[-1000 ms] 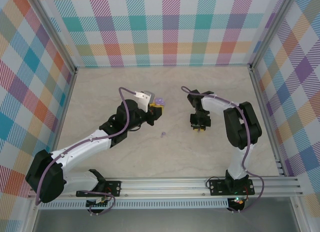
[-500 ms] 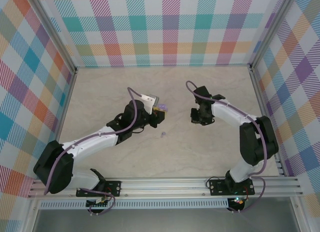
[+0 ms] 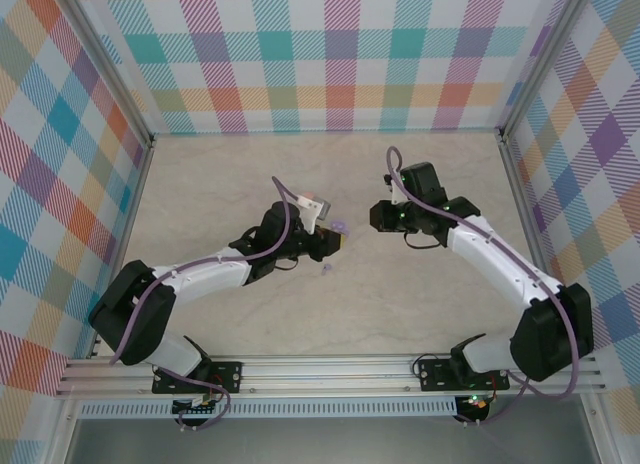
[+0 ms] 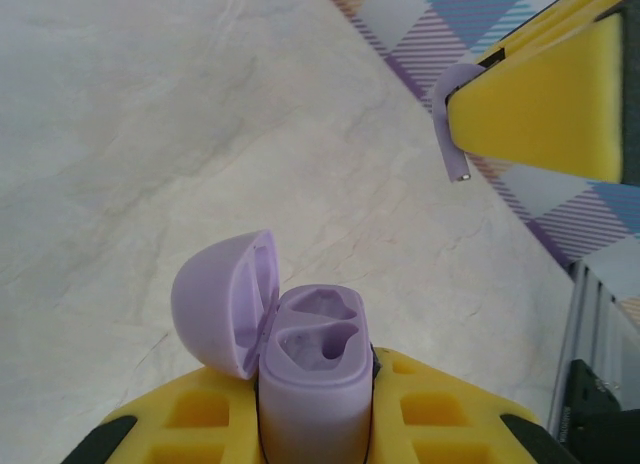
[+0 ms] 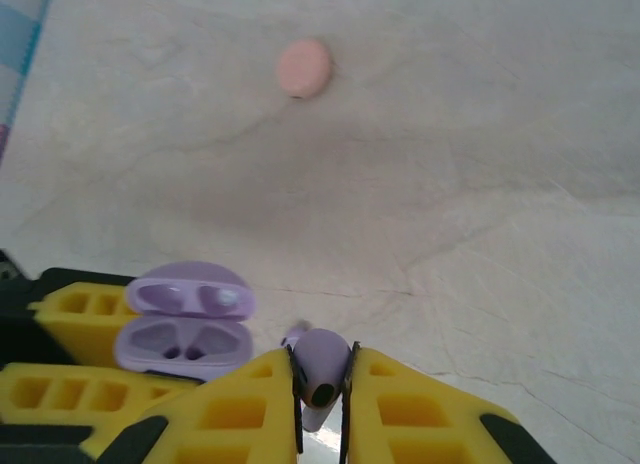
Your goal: Insert wireless bluetooth earbuds into charging case
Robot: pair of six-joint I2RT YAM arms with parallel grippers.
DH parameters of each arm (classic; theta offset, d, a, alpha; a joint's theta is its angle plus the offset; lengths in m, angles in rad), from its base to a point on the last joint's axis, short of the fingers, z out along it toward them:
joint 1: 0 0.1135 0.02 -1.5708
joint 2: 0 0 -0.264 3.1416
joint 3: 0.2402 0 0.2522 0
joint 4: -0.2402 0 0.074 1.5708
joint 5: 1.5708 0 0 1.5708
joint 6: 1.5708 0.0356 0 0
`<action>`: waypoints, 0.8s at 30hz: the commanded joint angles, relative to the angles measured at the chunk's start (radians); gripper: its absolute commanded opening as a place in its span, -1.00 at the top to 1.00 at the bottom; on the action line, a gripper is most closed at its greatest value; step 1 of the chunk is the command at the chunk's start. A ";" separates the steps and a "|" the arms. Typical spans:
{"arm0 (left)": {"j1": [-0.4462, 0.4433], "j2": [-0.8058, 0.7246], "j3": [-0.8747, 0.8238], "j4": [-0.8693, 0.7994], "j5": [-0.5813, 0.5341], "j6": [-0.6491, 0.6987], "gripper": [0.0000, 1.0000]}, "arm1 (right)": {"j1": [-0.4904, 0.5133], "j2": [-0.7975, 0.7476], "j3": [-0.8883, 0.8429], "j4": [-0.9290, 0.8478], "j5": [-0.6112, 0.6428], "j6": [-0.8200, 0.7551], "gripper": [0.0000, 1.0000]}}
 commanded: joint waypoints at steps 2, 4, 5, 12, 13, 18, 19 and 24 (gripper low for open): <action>0.002 -0.018 0.008 0.136 0.089 -0.022 0.81 | 0.035 -0.070 0.070 0.043 -0.040 -0.037 0.69; 0.002 -0.021 0.007 0.169 0.106 -0.034 0.81 | 0.051 -0.092 0.088 0.045 -0.041 -0.038 0.69; 0.002 -0.023 0.006 0.186 0.111 -0.037 0.81 | 0.059 -0.100 0.094 0.046 -0.039 -0.039 0.69; 0.000 -0.049 -0.004 0.274 0.143 -0.059 0.81 | 0.104 -0.127 0.124 0.040 0.023 -0.046 0.69; 0.000 -0.054 -0.006 0.287 0.144 -0.067 0.81 | 0.109 -0.129 0.126 0.042 0.026 -0.049 0.69; -0.001 -0.069 -0.009 0.325 0.153 -0.088 0.81 | 0.133 -0.126 0.129 0.043 0.055 -0.055 0.69; -0.002 -0.073 -0.008 0.327 0.153 -0.090 0.81 | 0.135 -0.124 0.129 0.043 0.057 -0.057 0.69; -0.002 -0.083 -0.008 0.331 0.163 -0.091 0.81 | 0.143 -0.122 0.132 0.046 0.057 -0.059 0.69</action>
